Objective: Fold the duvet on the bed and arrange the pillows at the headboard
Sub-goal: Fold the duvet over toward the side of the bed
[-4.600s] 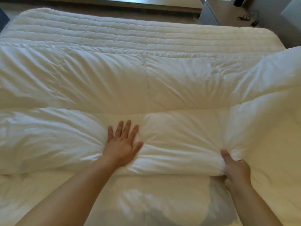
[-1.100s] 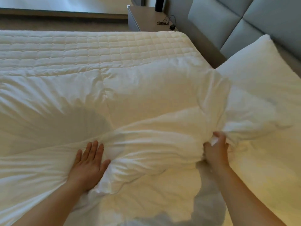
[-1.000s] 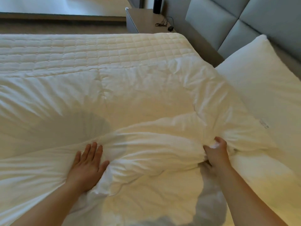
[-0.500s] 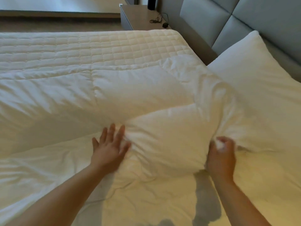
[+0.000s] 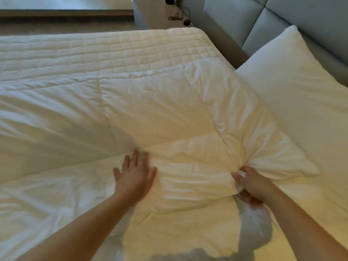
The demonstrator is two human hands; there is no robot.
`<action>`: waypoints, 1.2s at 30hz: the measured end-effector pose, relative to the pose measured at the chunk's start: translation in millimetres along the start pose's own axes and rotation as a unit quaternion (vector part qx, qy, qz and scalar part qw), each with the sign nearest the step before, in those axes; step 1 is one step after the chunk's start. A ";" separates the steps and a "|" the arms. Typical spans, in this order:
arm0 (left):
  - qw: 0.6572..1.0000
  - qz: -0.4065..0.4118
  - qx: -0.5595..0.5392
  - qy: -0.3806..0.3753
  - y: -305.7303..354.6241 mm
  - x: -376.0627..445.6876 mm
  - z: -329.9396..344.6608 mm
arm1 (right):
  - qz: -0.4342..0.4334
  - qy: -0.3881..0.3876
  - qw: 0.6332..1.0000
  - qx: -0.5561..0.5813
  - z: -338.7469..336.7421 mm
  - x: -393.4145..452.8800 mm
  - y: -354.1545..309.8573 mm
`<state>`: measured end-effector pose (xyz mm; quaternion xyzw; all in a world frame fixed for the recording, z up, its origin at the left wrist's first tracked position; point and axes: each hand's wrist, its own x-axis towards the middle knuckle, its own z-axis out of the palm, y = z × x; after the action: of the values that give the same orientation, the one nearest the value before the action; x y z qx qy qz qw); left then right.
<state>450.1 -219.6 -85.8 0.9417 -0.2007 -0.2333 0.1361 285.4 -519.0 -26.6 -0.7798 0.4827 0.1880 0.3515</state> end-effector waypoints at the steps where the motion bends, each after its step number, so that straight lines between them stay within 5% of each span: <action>1: 1.000 0.020 0.008 -0.001 7.4 -1.8 6.2 | -0.011 -0.003 1.000 -0.021 -11.6 -2.6 -5.0; 3: 0.996 0.057 0.062 -0.004 9.0 -5.5 34.7 | -0.068 0.120 0.986 -0.092 -34.6 -3.9 -17.5; 7: 0.991 0.041 0.125 0.005 3.8 -2.8 70.0 | -0.245 0.397 0.878 -0.107 -50.1 20.8 -63.2; 9: 0.989 0.037 0.144 0.001 5.6 0.4 71.3 | -0.265 0.390 0.854 -0.221 -41.3 51.1 -73.2; 12: 0.993 0.046 0.096 0.054 7.8 -2.6 58.9 | -0.172 0.229 0.879 -0.381 -14.5 100.3 -47.6; 15: 0.986 0.073 0.015 0.152 28.0 9.1 37.7 | -0.140 0.119 0.906 -0.381 5.9 129.3 -34.2; 18: 0.985 0.097 -0.002 0.142 55.3 23.7 39.2 | -0.144 0.077 0.913 -0.375 0.3 141.3 -49.7; 20: 0.987 0.118 0.069 0.081 58.0 28.5 62.9 | -0.189 0.128 0.911 -0.344 -24.2 135.7 -61.8; 22: 0.987 0.104 0.116 0.040 50.7 36.3 83.8 | -0.249 0.311 0.878 -0.266 -55.5 130.1 -71.7; 24: 0.986 0.092 0.133 0.034 48.2 44.8 89.5 | -0.214 0.417 0.859 -0.207 -94.3 134.3 -76.3; 26: 0.987 0.088 0.134 0.020 48.7 50.3 89.6 | -0.133 0.356 0.910 -0.163 -120.4 140.3 -70.8; 29: 0.988 0.082 0.131 0.002 49.8 51.5 89.7 | -0.068 0.139 0.987 -0.050 -125.6 144.1 -58.8; 32: 0.988 0.086 0.130 0.012 47.1 50.9 90.3 | -0.008 -0.026 1.000 -0.007 -112.4 148.5 -49.9; 36: 0.989 0.083 0.123 0.007 45.7 52.6 91.3 | 0.014 -0.111 0.993 -0.026 -106.5 138.1 -51.5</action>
<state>433.2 -298.1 -168.1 0.9329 -0.3048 -0.1879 0.0396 390.0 -667.6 -22.4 -0.7558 0.4469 0.2908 0.3802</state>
